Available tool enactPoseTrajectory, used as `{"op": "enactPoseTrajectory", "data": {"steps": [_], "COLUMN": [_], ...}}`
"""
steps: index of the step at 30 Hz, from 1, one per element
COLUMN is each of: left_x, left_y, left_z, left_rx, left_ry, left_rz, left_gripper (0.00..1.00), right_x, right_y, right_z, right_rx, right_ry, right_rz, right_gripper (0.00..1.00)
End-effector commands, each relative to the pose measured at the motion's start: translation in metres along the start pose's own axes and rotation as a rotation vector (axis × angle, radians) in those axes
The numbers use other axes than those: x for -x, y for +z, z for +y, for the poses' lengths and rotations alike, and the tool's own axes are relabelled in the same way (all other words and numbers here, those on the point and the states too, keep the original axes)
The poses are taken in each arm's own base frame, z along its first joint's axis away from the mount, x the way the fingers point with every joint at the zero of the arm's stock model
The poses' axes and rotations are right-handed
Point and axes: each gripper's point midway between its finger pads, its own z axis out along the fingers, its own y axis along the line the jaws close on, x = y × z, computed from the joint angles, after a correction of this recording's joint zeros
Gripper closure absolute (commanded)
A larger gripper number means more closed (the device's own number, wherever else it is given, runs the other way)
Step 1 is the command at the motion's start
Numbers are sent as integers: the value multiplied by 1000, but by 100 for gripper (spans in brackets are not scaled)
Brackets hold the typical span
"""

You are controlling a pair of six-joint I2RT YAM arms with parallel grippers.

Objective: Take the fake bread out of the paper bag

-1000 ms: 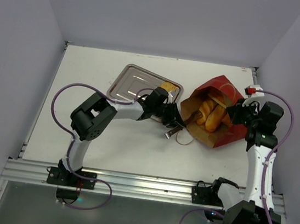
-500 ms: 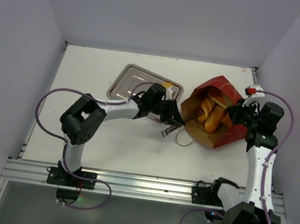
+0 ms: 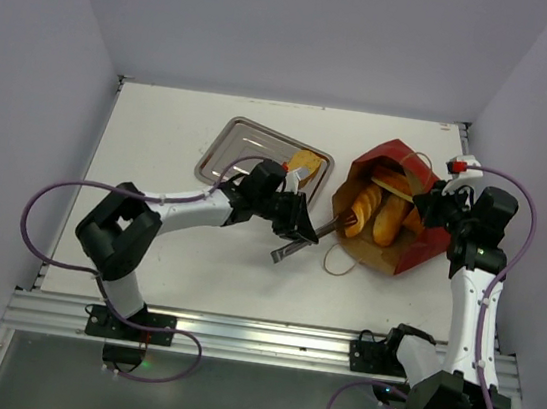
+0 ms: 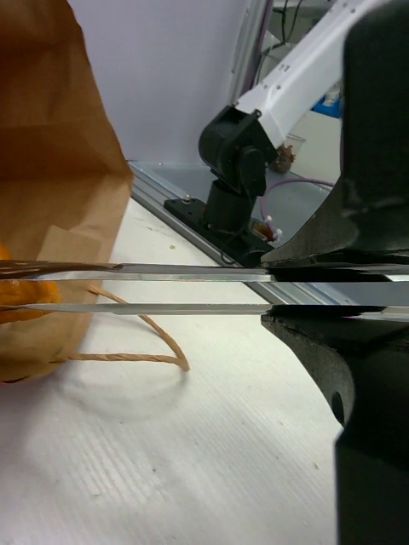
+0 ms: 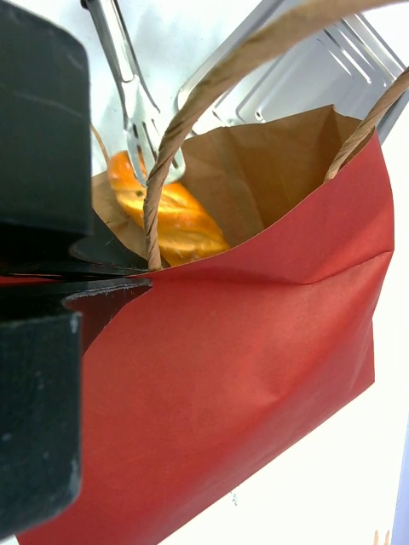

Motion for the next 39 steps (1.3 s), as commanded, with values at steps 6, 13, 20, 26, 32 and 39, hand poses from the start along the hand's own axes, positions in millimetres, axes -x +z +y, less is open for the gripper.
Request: {"op": "enactPoseTrajectory", "data": {"steps": [6,13,20,26,32,39], "left_x": [-15,-35,-60,-80,-92,-99], "left_y": [-36,-59,-79,-108,-147,-187], "left_z": [-19,-25,-22,-36,-49,-55], "left_rx": [-50,-68,-90,-145,-197,-210], "left_ry": [111,166,210,275,351,376], "left_rz": [-1,26,57,67,27,-21], "left_gripper": [100,100,100,100,100,100], "right_x": [6,6,6,8,7,8], "right_y": [-2,-2,-2,-3,-3,-3], "right_z": [5,5,4,3,3,2], "right_rx": [17,17,14,9,6,2], "right_ry": [-14,-14,-14,-14,-14,-16], "right_rz": [-31,-31,-33,-37,-36,-40], "right_gripper": [100,100,100,100,100,100]}}
